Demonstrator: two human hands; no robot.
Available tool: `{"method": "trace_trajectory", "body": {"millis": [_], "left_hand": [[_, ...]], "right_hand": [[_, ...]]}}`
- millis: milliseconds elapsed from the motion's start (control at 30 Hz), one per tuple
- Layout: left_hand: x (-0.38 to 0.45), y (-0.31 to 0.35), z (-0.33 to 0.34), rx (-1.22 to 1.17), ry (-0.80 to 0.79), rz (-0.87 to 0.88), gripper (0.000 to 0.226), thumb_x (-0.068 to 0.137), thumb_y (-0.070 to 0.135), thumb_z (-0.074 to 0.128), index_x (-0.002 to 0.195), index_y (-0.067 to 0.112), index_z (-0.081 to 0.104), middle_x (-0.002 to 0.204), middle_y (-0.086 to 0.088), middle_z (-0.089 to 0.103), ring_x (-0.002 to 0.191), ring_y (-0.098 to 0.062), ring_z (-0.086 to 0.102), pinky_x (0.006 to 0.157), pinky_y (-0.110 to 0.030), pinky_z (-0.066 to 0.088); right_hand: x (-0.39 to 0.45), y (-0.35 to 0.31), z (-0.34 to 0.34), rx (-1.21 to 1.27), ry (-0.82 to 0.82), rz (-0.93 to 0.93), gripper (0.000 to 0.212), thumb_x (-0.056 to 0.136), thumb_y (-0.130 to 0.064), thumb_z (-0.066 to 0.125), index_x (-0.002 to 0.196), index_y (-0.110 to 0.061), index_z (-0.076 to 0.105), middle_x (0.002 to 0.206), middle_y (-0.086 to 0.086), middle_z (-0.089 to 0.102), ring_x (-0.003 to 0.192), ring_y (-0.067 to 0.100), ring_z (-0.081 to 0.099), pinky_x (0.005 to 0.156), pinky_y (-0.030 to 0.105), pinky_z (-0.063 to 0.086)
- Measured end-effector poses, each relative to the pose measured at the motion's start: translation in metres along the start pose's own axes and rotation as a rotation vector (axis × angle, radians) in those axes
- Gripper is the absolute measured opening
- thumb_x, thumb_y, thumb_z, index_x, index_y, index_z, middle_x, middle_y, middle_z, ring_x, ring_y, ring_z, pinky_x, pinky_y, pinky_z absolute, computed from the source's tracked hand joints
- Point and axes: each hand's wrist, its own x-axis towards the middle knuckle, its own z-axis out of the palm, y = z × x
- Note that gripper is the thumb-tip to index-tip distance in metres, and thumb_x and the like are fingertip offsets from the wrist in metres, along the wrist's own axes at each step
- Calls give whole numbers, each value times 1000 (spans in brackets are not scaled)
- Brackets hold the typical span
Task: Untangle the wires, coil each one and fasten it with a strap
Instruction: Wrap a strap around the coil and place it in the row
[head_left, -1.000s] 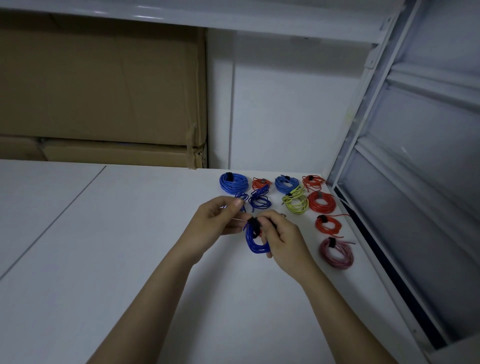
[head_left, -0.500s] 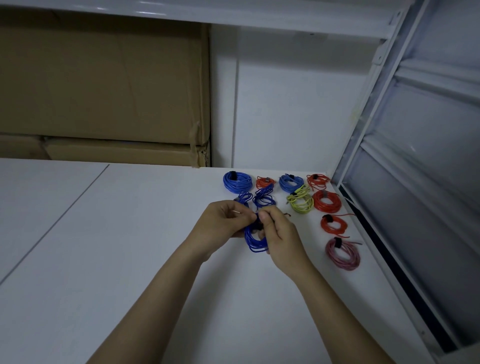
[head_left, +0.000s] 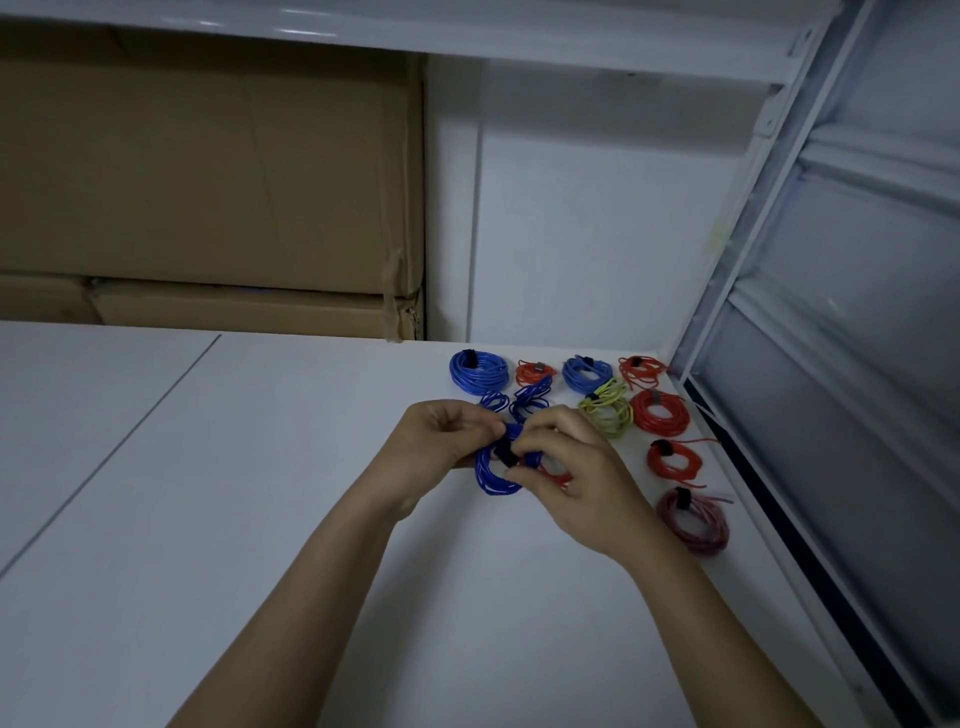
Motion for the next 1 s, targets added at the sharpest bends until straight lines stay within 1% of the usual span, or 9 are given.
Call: {"method": "trace_trajectory", "body": {"millis": [100,167,267,433,533,667,800,900,1000], "left_hand": [[3,1,0,-42,-25,-17,15,89,3,62,84,11,74,81,-14,73,72,-18,68,70,-25,57],[5,1,2,-42,-37,-12,17,90,1,60,84,10,73,77,-13,71,69,-15,67,68,-22,56],[7,-1,5,-9,-40,-1,14,90,1,61,88,10,71,73,-7,72,68,-11,67,67,-19,55],[5,-5,5,151,-41,80,12,87,-6,59,90,4,66,70,-3,71,65,-10,66,67,-17,52],[5,-1,5,219,-53,128,11,88,-4,60,85,6,65,67,0,70,65,-9,66,68,-17,52],[6,0,7,171,-48,149,9,90,-1,60,85,5,66,66,0,70,65,-8,66,67,-16,51],[5,-2,7,-7,-53,56,11,90,8,61,85,12,70,72,-2,72,69,-9,67,68,-18,53],[5,0,6,-43,-100,8,8,87,9,65,89,12,72,77,-3,73,73,-10,68,70,-20,54],[5,2,5,-97,-89,7,12,84,4,66,91,12,73,81,-6,75,73,-11,70,69,-20,55]], "right_hand": [[4,-1,0,98,135,-40,17,77,-18,74,81,-1,73,92,-2,60,86,23,60,77,34,50],[4,-2,3,143,211,-47,18,77,-19,74,79,-1,73,91,-4,61,86,17,60,78,28,50],[4,-2,7,246,271,-10,8,75,-6,74,82,-6,73,87,-2,64,85,10,61,78,19,49],[17,5,-2,406,75,242,22,76,4,74,82,-17,72,76,-10,68,72,8,64,69,24,52],[23,8,-4,261,93,126,13,78,-4,73,84,-15,74,83,-5,69,80,11,64,75,24,51],[26,5,1,278,104,178,26,86,-4,66,83,-29,63,80,-20,66,78,1,63,70,15,51],[19,5,7,269,201,142,7,87,-11,61,90,-16,65,84,-18,65,79,4,65,68,22,55],[15,6,7,248,218,151,9,88,-12,58,93,-13,65,84,-22,65,79,2,65,68,18,53],[14,6,3,250,208,129,9,89,-13,57,94,-14,64,88,-10,68,82,5,65,72,24,54]]}}
